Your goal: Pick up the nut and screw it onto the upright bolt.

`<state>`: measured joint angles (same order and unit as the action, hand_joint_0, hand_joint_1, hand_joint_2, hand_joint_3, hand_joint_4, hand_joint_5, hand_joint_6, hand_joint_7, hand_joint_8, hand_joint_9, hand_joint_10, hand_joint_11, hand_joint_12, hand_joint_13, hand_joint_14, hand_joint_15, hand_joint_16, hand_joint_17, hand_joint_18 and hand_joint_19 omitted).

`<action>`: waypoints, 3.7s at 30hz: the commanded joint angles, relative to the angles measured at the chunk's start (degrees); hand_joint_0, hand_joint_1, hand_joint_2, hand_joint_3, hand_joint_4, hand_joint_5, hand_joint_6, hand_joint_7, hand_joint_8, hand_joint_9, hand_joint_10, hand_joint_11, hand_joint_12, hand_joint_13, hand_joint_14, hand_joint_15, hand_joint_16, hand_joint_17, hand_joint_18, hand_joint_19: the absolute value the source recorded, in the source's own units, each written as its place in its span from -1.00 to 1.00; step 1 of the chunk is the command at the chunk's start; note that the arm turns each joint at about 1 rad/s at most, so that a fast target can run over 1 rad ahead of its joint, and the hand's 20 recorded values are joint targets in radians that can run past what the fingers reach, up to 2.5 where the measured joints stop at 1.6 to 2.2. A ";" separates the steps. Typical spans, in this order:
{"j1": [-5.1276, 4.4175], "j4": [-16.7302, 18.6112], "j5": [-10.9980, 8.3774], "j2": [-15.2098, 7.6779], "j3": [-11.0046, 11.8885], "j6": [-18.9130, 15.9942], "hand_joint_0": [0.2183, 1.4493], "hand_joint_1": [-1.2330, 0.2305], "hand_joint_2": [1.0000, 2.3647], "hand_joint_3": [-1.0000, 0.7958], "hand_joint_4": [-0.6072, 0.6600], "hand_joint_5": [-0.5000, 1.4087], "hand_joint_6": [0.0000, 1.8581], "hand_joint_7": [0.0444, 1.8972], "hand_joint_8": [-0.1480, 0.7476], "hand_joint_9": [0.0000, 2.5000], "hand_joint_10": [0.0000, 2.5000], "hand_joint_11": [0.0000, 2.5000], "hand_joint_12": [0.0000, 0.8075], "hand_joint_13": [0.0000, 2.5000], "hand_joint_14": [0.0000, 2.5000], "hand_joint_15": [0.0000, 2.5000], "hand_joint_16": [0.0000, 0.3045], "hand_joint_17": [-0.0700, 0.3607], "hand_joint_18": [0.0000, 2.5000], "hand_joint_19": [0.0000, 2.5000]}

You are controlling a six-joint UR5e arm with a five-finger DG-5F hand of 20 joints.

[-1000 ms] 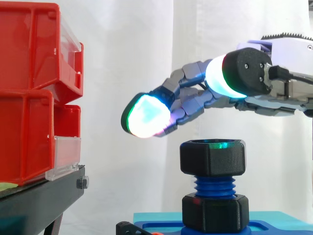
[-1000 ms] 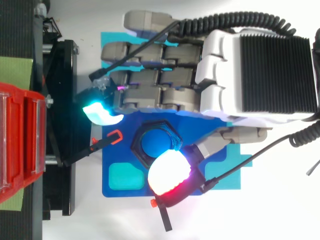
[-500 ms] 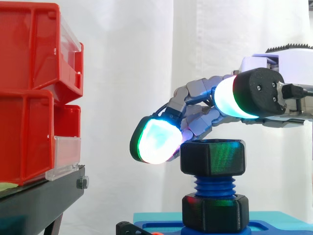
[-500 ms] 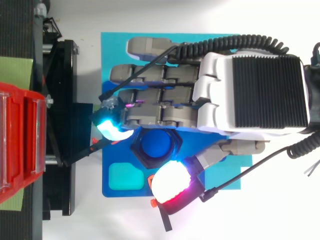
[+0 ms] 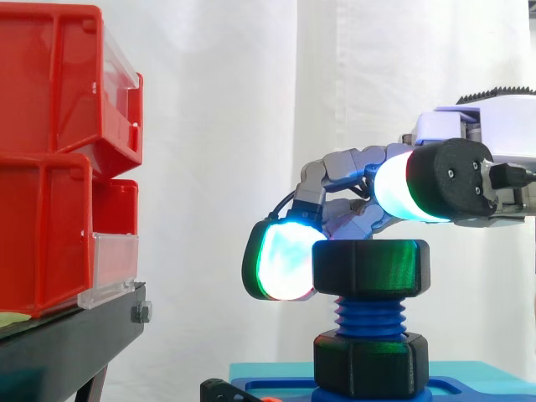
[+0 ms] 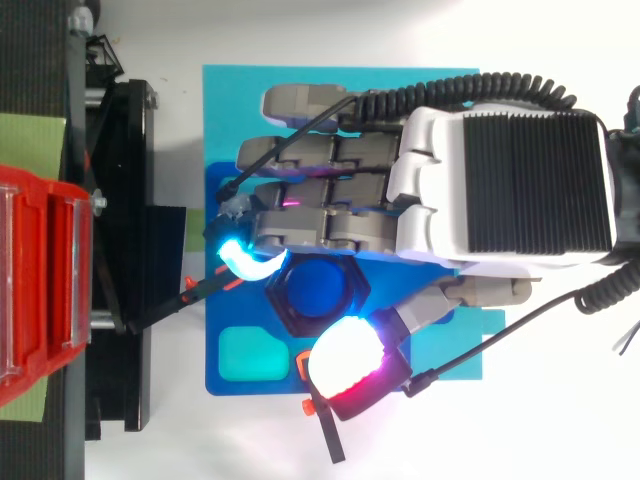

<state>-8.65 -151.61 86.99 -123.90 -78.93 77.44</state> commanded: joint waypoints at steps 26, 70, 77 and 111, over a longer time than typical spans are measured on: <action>1.88 1.49 3.01 0.06 0.01 0.08 -0.48 0.37 -1.00 -0.44 0.14 -0.45 -0.46 0.67 -0.14 -0.25 -1.00 -1.00 -0.64 -0.38 -1.00 -1.00 -0.94 -0.58 -0.65 -1.00; 6.89 2.11 10.92 0.06 2.55 0.00 -0.48 0.34 -1.00 -0.44 0.22 -0.46 -0.46 0.38 -0.17 0.13 -0.99 -0.85 -0.65 -0.29 -1.00 -1.00 -0.93 -0.56 -0.51 -0.91; 7.24 3.25 11.71 -0.03 2.73 0.17 -0.50 0.36 -1.00 -0.44 0.30 -0.54 -0.46 -0.08 -0.19 -0.05 -1.00 -0.94 -0.58 -0.37 -1.00 -1.00 -0.88 -0.49 -0.54 -0.87; 3.73 4.57 10.48 -2.84 2.64 -2.29 -0.53 0.49 -1.00 -0.44 0.24 -0.59 -0.46 -0.22 -0.20 -0.40 -1.00 -1.00 -0.49 -0.58 -1.00 -1.00 -0.87 -0.46 -0.82 -1.00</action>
<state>-4.93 -146.60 97.33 -126.72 -76.22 75.18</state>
